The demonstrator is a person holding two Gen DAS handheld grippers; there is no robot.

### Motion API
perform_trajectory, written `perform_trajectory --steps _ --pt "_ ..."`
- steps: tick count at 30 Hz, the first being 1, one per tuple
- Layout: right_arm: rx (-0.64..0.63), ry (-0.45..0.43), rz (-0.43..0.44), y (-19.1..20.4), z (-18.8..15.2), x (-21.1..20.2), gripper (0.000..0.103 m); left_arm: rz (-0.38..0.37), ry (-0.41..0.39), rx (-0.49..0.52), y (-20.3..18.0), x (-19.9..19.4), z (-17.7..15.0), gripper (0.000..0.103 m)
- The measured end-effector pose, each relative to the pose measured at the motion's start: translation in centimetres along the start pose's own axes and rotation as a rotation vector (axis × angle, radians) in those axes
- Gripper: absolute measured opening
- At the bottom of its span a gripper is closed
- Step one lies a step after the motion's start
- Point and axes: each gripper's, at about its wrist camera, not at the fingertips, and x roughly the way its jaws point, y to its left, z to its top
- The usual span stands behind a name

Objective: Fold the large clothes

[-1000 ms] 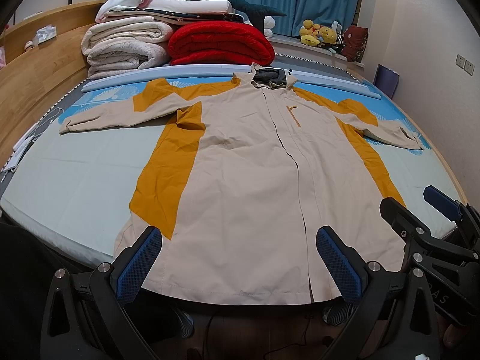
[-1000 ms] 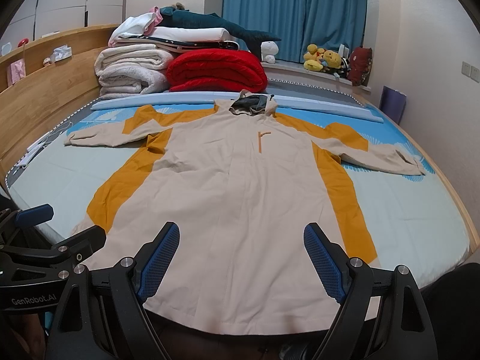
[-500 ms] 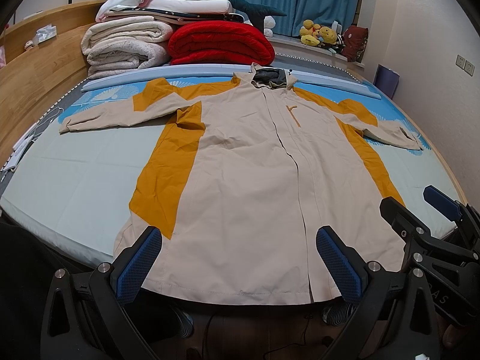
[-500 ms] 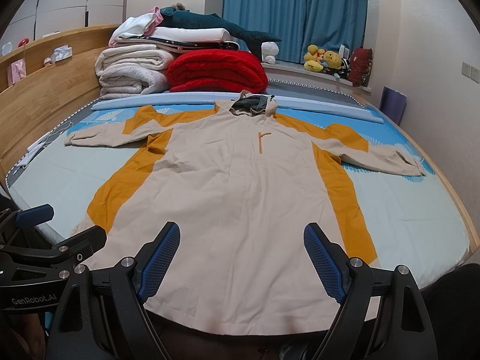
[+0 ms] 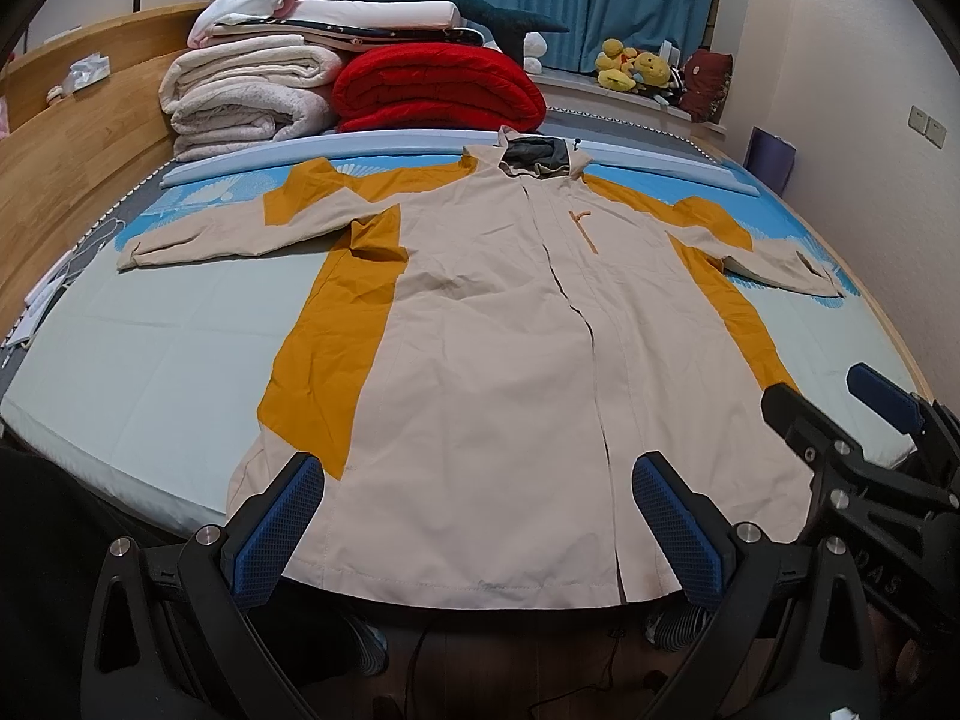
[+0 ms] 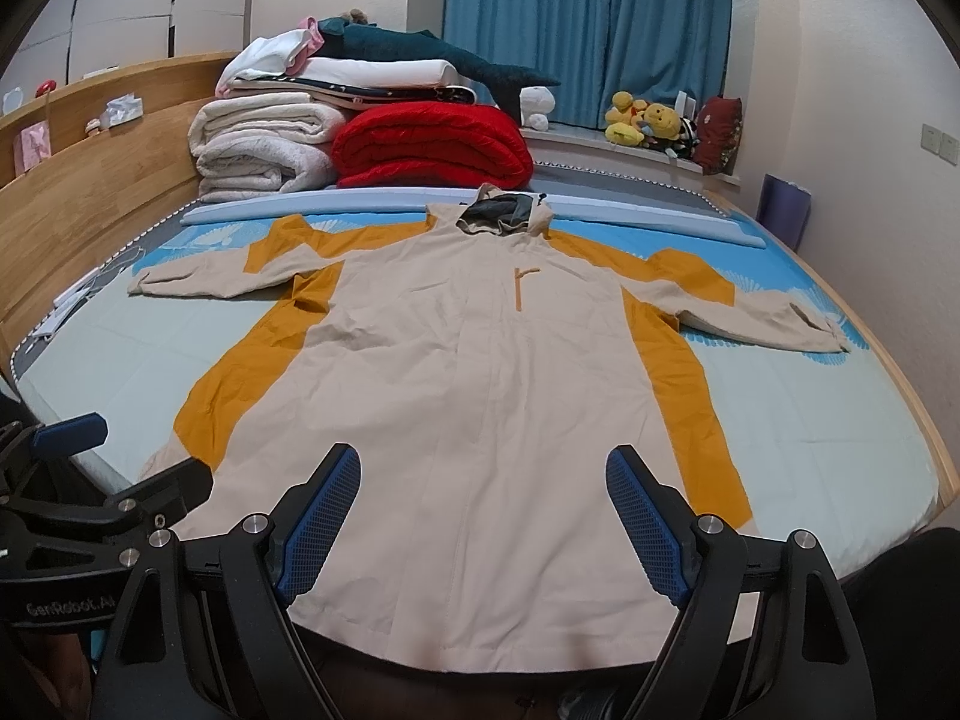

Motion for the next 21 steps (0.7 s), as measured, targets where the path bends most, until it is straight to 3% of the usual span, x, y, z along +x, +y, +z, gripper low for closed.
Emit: perform_trajectory --steps 3,6,8,13,16,19,21 --pt "0.019 0.001 -0.006 -0.1 0.4 0.0 0.083 0.002 -0.007 0.002 0.0 -0.4 0.3 0.099" --pt "0.030 0.001 -0.014 -0.4 0.9 0.0 0.079 0.023 0.013 -0.005 -0.2 -1.2 1.1 0.085" --pt "0.035 0.004 -0.018 -0.6 1.2 -0.1 0.077 0.013 0.029 -0.028 -0.2 -1.7 1.6 0.069" --pt "0.042 0.043 -0.031 -1.2 2.3 0.4 0.067 0.016 -0.014 0.007 -0.6 -2.8 3.1 0.046" --pt "0.046 0.063 -0.044 -1.7 3.1 0.9 0.064 0.000 -0.018 0.033 -0.4 -2.3 4.5 0.038" --pt "0.060 0.091 -0.043 -2.3 4.1 2.2 0.058 -0.033 -0.003 0.013 0.3 -1.3 6.8 0.023" --pt "0.071 0.117 -0.037 -2.8 5.1 3.6 0.051 -0.042 -0.020 0.024 0.6 -0.7 8.6 0.023"
